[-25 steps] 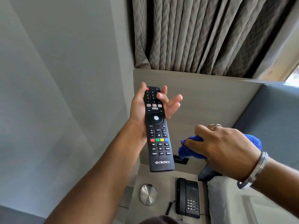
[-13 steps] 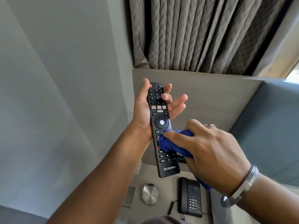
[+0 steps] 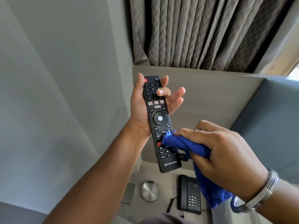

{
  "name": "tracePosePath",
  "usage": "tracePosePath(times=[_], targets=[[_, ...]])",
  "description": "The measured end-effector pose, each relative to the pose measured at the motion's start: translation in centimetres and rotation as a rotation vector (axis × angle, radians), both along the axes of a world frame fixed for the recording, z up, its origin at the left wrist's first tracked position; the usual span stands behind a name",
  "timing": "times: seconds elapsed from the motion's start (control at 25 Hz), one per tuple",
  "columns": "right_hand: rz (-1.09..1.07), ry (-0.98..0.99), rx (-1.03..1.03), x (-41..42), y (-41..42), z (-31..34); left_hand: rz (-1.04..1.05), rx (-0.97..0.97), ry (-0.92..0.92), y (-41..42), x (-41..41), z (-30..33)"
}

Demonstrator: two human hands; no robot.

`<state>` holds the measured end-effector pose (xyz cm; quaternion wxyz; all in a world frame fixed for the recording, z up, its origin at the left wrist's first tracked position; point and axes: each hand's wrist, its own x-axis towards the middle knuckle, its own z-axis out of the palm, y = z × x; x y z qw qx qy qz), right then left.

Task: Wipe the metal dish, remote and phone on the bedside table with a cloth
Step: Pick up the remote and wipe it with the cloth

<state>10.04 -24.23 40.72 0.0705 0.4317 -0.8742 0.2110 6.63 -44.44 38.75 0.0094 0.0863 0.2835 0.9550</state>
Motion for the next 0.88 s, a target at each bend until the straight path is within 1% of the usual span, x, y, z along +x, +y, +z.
tracePosePath(times=[0.08,0.16,0.28,0.32,0.44,0.52,0.68,0.8,0.88], targets=[[-0.028,0.026,-0.021,-0.2,-0.7,0.3,0.0,-0.02,0.003,0.5,0.0,0.0],[-0.041,0.028,0.037,0.0,-1.2,0.0,0.021,-0.025,0.026,0.6,-0.1,0.0],[0.002,-0.093,0.155,0.8,-0.7,-0.9,0.074,-0.012,0.013,-0.3,-0.2,0.1],[0.006,-0.099,0.165,0.8,-0.4,-0.8,0.079,-0.01,0.004,-0.5,-0.2,0.1],[-0.038,0.064,0.031,0.4,-0.7,-0.2,0.061,-0.031,-0.028,-0.1,-0.2,-0.1],[-0.063,0.159,-0.01,0.3,-1.9,0.1,0.032,-0.029,-0.031,0.5,-0.2,-0.1],[-0.051,0.276,0.038,-0.2,-2.8,-0.8,0.004,0.01,-0.011,0.7,0.1,-0.6],[-0.123,0.311,0.115,-1.8,-1.8,-1.2,0.0,0.09,-0.042,0.4,0.4,-1.2],[-0.183,0.326,0.173,-3.1,-0.8,-1.4,-0.048,0.163,-0.048,-0.1,0.7,-1.0]])
